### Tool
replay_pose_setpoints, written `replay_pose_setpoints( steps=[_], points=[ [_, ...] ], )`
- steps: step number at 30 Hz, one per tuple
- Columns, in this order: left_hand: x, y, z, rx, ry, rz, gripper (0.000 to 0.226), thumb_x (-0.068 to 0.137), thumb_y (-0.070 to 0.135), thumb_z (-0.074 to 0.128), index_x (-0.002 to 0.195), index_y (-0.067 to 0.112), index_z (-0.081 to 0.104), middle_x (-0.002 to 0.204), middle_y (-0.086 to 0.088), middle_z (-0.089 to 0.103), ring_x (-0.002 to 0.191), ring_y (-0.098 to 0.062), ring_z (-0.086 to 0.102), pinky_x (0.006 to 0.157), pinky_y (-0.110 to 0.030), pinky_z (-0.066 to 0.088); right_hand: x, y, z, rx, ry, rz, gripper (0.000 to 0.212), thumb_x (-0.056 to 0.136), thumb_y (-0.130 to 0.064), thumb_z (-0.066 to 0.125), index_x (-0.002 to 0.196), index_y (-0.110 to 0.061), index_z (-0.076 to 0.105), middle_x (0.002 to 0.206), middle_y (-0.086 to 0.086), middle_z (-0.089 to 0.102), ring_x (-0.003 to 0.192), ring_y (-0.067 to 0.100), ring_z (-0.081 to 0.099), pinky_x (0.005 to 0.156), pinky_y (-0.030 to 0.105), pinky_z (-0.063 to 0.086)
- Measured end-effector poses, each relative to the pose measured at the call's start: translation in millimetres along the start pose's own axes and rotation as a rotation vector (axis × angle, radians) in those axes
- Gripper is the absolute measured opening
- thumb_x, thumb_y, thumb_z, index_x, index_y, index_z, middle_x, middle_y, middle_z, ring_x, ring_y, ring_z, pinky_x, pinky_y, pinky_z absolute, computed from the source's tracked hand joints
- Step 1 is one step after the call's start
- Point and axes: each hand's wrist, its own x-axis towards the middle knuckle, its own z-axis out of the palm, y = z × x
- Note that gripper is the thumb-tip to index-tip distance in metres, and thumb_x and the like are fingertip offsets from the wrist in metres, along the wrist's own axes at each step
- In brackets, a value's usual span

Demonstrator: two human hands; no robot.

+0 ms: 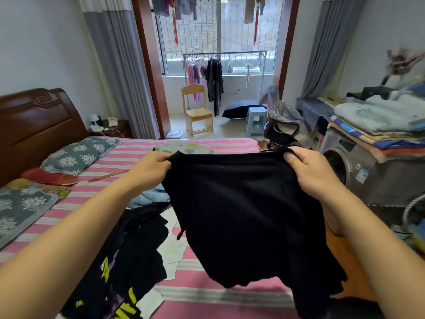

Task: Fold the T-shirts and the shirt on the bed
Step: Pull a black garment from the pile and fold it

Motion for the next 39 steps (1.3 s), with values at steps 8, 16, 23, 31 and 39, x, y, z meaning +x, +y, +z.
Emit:
replay_pose_setpoints(
  steps=[8,16,23,31,39],
  points=[
    [9.6,36.7,-5.7,0.179,0.191,-0.071,0.032,0.091,0.008,0.033,0.091,0.020,0.063,0.084,-0.017,0.064,0.068,-0.030,0.057,0.061,-0.040,0.052,-28.4,-13.1,-3.6,0.055,-0.759,-0.024,0.007,0.097,-0.017,0.067,0.100,-0.021,0.071,0.087,-0.012,0.074,0.081,0.004,0.068,0.075,0.026,0.054],
    [-45.0,86.0,14.5,-0.618,-0.622,0.054,0.034,0.089,-0.011,0.026,0.081,0.005,0.055,0.081,-0.010,0.052,0.069,-0.017,0.053,0.061,-0.023,0.047,-23.4,-32.4,50.3,0.219,-0.580,-0.022,0.068,0.093,-0.023,0.073,0.149,-0.039,0.039,0.146,-0.015,0.050,0.131,0.003,0.050,0.109,0.031,0.046],
    [-54.7,91.9,-21.4,-0.906,-0.596,0.043,0.021,0.098,0.022,0.041,0.084,0.012,0.054,0.102,-0.020,0.049,0.091,-0.035,0.048,0.075,-0.041,0.048,0.3,-82.3,76.8,0.747,-0.884,-0.066,0.030,0.098,-0.007,0.062,0.127,-0.011,0.064,0.126,0.012,0.068,0.119,0.028,0.065,0.103,0.046,0.050],
    [-89.0,-22.1,39.2,-0.047,-0.536,-0.019,0.026,0.090,0.015,0.075,0.101,0.038,0.070,0.097,0.030,0.072,0.094,0.010,0.066,0.085,-0.016,0.047,7.4,-79.0,99.8,0.937,-0.486,0.125,0.017,0.101,-0.016,0.057,0.107,-0.018,0.073,0.106,0.007,0.076,0.101,0.026,0.071,0.088,0.037,0.058],
    [-107.4,-97.9,18.8,-0.280,-0.529,-0.281,0.007,0.093,0.014,0.072,0.098,0.016,0.077,0.104,-0.003,0.076,0.100,-0.021,0.071,0.092,-0.033,0.052,-3.3,23.4,81.3,0.010,-0.635,0.178,0.020,0.103,-0.038,0.053,0.115,-0.036,0.069,0.112,-0.014,0.071,0.106,0.014,0.066,0.100,0.040,0.050]
  ],
)
